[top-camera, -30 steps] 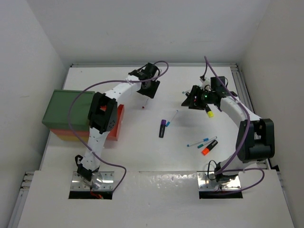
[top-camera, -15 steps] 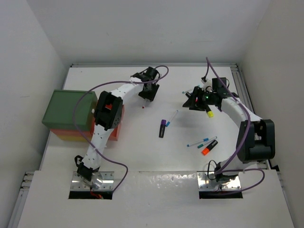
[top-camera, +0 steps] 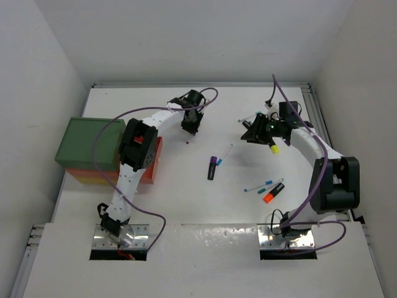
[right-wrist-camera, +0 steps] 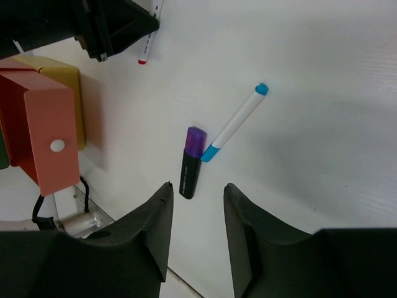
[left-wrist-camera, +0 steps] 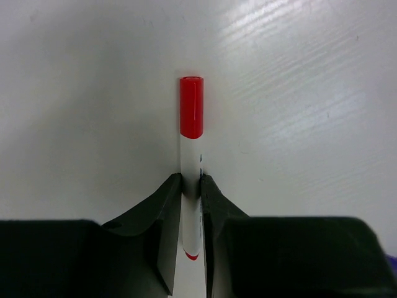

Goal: Sort the stationery into containers
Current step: Pick up the pen from the center of the board, then place the pen in the drawer.

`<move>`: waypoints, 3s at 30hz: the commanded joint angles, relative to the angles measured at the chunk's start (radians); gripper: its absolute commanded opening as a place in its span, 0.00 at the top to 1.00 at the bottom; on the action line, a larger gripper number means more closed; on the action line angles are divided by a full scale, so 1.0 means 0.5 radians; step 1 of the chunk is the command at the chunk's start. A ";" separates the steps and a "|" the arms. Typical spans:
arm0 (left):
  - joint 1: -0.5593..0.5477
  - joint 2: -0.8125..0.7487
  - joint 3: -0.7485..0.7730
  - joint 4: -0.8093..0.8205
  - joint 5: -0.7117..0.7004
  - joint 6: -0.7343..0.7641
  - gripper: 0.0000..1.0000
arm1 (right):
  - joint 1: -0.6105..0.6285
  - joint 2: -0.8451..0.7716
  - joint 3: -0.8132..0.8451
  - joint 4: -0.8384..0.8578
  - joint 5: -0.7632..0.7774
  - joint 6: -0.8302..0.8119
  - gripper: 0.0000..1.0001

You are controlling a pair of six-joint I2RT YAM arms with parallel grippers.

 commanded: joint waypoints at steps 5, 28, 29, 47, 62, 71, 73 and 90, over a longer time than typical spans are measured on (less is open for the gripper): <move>-0.076 -0.247 -0.186 -0.047 0.142 -0.047 0.80 | -0.022 -0.113 0.064 0.009 -0.057 -0.020 0.64; 0.040 -2.133 -1.284 0.171 -0.373 0.009 0.93 | 0.024 -0.297 0.033 -0.095 -0.057 -0.134 0.64; 0.089 -2.177 -1.323 0.144 -0.352 0.027 0.94 | 0.034 -0.294 0.030 -0.095 -0.051 -0.140 0.64; 0.596 -2.414 -1.704 -0.452 0.102 0.199 0.99 | 0.175 -0.162 0.104 -0.132 0.029 -0.170 0.64; 0.691 -2.156 -1.603 -0.262 0.201 0.095 0.73 | 0.313 -0.107 0.076 -0.374 0.698 -0.085 0.52; 0.740 -2.162 -1.548 -0.304 0.164 0.110 0.41 | 0.543 0.203 0.299 -0.359 0.775 -0.311 0.51; 0.755 -2.168 -1.517 -0.314 0.173 0.140 0.41 | 0.561 0.307 0.431 -0.429 0.638 -0.604 0.49; 0.795 -2.006 -0.781 -0.651 1.243 0.791 0.18 | 0.613 0.706 0.898 -1.135 0.241 -3.689 0.48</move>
